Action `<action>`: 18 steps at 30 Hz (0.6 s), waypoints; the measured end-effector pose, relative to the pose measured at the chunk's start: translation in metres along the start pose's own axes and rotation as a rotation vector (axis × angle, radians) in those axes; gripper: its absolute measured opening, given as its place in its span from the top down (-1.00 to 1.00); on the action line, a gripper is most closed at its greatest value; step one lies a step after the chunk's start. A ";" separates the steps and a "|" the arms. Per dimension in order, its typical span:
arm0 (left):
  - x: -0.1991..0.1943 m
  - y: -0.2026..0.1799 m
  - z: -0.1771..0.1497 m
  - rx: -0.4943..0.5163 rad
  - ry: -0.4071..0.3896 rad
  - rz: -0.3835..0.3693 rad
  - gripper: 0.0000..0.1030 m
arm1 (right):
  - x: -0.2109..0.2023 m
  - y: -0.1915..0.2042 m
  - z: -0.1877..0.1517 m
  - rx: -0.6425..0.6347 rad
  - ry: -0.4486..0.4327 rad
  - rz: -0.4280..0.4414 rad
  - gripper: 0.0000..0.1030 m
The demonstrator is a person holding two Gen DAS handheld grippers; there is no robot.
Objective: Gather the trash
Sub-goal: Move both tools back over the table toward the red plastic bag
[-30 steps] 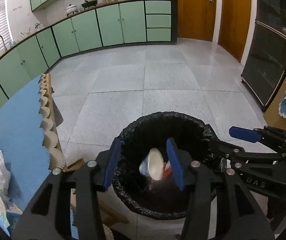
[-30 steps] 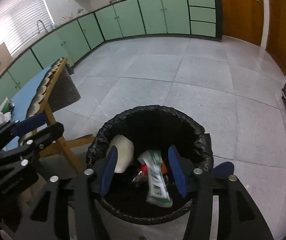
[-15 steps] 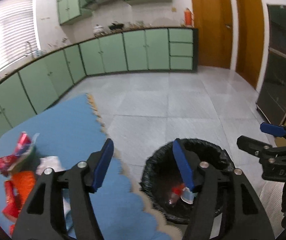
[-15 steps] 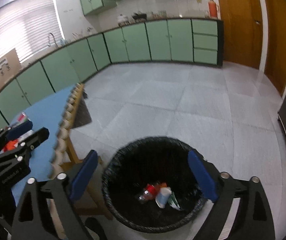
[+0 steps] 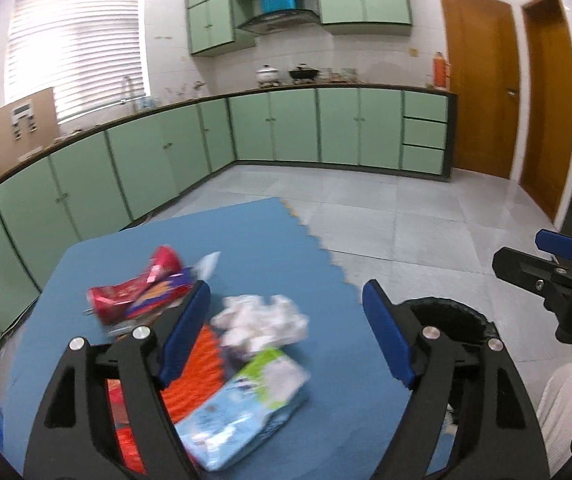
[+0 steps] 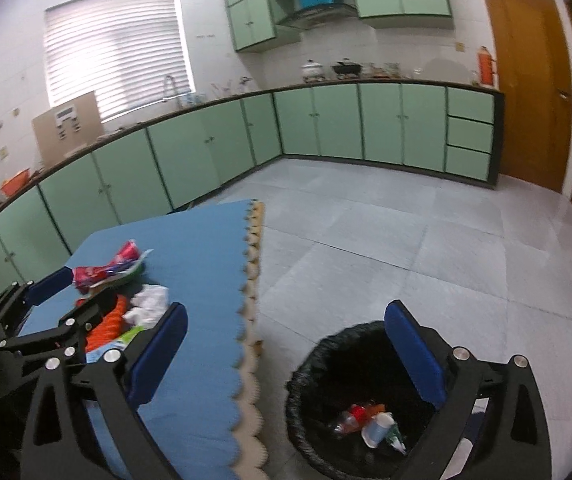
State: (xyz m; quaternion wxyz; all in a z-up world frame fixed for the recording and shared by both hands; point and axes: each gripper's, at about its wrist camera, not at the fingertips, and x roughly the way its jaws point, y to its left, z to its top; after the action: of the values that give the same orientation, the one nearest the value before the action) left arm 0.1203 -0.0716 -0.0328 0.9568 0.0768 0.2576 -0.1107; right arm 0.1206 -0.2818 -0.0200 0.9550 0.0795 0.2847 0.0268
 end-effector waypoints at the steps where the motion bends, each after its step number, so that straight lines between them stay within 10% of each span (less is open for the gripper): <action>1: -0.004 0.008 -0.001 -0.007 -0.003 0.016 -0.48 | 0.000 0.005 0.000 -0.009 0.000 0.005 -0.88; 18: -0.038 0.113 -0.056 -0.112 0.046 0.240 -0.48 | 0.025 0.109 -0.031 -0.145 -0.023 0.143 -0.88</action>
State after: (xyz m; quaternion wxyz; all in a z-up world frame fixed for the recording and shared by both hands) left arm 0.0898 0.0550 -0.0516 0.9599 0.0561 0.2740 0.0207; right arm 0.1241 -0.1682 -0.0409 0.9570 0.0303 0.2646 0.1146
